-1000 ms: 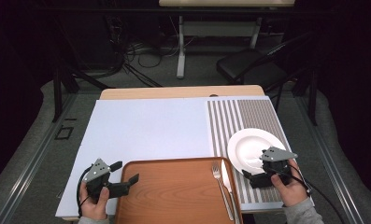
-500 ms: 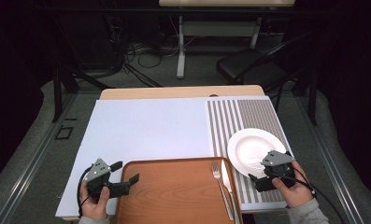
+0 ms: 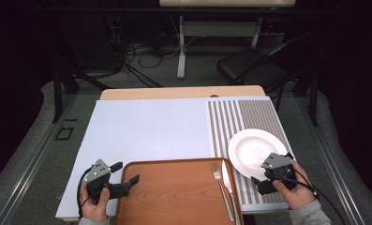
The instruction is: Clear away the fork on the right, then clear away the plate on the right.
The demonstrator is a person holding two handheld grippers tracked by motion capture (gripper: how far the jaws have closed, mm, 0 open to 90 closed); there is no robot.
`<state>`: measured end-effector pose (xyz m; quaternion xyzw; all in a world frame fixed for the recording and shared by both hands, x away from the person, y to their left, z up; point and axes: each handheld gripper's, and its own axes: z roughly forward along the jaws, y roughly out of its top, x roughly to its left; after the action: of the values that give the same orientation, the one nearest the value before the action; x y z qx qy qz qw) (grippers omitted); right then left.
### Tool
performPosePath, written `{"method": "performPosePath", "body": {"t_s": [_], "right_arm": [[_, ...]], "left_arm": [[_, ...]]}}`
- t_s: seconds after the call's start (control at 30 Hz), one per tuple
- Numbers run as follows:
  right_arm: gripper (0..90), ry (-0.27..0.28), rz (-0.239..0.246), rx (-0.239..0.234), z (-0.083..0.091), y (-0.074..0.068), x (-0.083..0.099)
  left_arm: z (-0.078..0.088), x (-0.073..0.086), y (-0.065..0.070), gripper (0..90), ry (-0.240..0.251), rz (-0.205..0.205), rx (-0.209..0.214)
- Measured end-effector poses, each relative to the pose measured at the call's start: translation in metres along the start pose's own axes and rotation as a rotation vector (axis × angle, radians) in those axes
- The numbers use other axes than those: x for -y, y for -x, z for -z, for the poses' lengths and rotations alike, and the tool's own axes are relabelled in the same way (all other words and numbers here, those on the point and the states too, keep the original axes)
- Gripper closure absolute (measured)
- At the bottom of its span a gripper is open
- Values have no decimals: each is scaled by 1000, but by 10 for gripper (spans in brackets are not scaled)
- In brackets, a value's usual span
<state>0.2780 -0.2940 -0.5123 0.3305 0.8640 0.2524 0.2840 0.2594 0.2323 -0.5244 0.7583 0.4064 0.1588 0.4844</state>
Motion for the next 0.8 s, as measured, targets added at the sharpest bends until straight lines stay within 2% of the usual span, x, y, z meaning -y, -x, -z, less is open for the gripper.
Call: {"method": "performPosePath", "body": {"t_s": [0.2,0.53,0.8], "right_arm": [[0,-10,-2,-7,-2,0,6],[0,-51,25,-10,-12,-2,12],[0,-87,60,21,-19,-1,17]], "left_arm": [[0,0,0,160,-1,1,-1],[1,0,0,160,-2,-1,-2],[1,0,0,160,0,-1,1]]}}
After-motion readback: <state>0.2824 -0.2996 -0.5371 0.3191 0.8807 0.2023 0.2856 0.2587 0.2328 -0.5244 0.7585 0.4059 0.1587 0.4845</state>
